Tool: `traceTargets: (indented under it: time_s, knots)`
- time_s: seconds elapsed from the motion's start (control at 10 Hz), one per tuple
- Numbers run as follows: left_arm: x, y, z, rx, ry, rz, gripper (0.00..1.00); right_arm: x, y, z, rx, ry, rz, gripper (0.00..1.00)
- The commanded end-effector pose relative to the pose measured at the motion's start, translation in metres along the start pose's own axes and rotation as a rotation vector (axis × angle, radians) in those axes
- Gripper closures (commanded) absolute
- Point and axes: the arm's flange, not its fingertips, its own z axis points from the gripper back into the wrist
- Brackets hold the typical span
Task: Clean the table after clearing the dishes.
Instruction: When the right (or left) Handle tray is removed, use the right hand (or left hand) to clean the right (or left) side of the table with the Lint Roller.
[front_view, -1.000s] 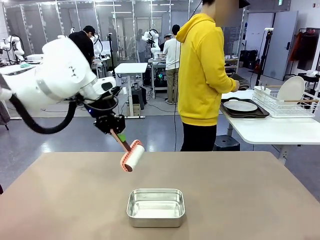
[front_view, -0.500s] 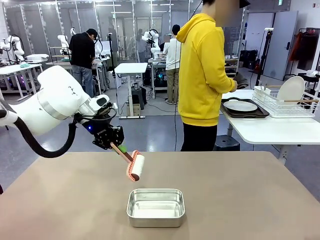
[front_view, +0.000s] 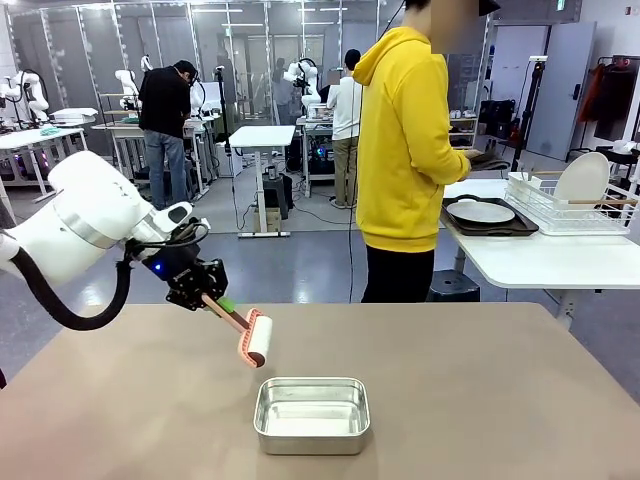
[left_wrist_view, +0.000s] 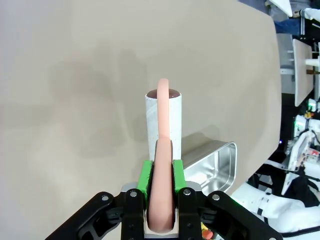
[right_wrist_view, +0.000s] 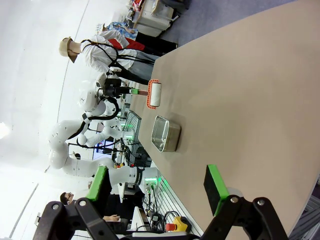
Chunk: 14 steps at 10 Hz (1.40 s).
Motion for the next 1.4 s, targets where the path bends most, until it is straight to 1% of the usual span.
traceTargets:
  time_s: [0.0,0.1,0.3,0.4,0.5,0.6,0.7,0.8,1.0,1.2,1.3]
  knots:
    - [-0.011,0.018,0.0,-0.143,-0.002,0.05,0.79,-0.003,0.005,-0.004,0.002,-0.009,-0.005,0.05]
    - [-0.011,0.03,-0.005,-0.144,-0.006,0.068,0.79,-0.003,0.005,-0.004,0.002,-0.009,-0.005,0.05]
    - [-0.013,0.049,-0.012,-0.194,0.013,0.099,0.79,-0.003,0.005,-0.004,0.002,-0.009,-0.005,0.05]
    - [-0.011,0.06,-0.011,-0.181,0.011,0.105,0.79,-0.003,0.005,-0.004,0.002,-0.009,-0.005,0.05]
    - [-0.011,0.07,-0.011,-0.201,0.012,0.106,0.79,-0.003,0.005,-0.004,0.002,-0.009,-0.005,0.05]
    - [-0.012,0.079,-0.014,-0.256,0.023,0.114,0.79,-0.003,0.005,-0.004,0.002,-0.009,-0.005,0.05]
    - [-0.012,0.091,-0.02,-0.254,0.047,0.107,0.79,-0.003,0.005,-0.004,0.002,-0.009,-0.005,0.05]
    - [-0.012,0.098,-0.025,-0.302,0.051,0.088,0.79,-0.003,0.005,-0.004,0.002,-0.009,-0.005,0.05]
    - [-0.014,0.107,-0.027,-0.292,0.046,0.075,0.79,-0.003,0.005,-0.004,0.002,-0.009,-0.005,0.05]
    - [-0.016,0.119,-0.032,-0.292,0.038,0.088,0.79,-0.003,0.005,-0.004,0.002,-0.009,-0.005,0.05]
    - [-0.017,0.125,-0.033,-0.273,0.036,0.092,0.79,-0.003,0.005,-0.004,0.002,-0.009,-0.005,0.05]
